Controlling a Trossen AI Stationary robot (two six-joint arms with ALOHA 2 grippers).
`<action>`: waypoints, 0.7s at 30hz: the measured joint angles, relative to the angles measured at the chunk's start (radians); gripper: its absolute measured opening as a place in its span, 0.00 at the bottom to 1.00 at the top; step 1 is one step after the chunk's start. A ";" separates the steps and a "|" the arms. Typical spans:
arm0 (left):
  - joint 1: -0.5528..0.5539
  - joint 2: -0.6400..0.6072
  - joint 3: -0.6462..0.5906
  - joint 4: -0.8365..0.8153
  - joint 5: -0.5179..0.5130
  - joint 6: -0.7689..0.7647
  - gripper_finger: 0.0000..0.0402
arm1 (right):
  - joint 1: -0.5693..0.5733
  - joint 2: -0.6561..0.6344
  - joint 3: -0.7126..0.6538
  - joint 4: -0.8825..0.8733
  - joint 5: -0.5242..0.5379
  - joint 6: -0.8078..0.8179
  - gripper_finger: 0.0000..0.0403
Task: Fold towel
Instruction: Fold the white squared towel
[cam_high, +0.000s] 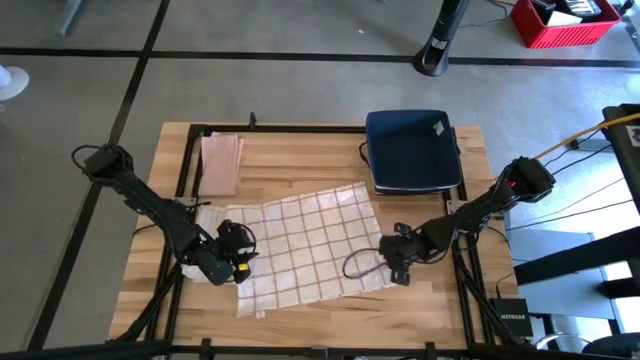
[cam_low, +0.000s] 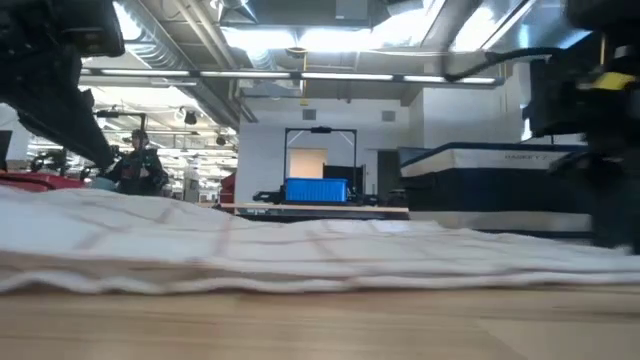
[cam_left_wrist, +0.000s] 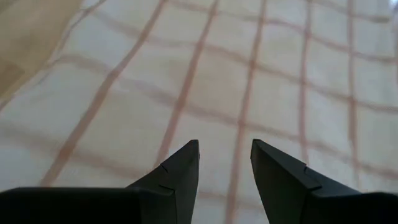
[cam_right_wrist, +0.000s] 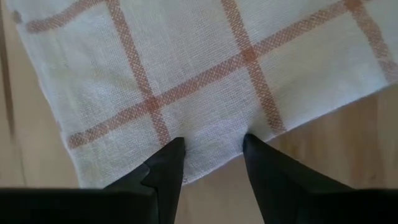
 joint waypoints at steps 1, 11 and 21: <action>0.003 0.000 0.000 -0.013 0.009 -0.009 0.35 | 0.020 -0.002 0.000 -0.024 -0.006 0.025 0.43; 0.005 0.000 0.000 -0.165 0.115 -0.164 0.35 | 0.211 -0.030 0.085 -0.149 -0.160 0.273 0.43; 0.005 0.000 -0.030 -0.172 0.115 -0.207 0.35 | 0.206 -0.019 0.237 -0.076 0.365 0.105 0.43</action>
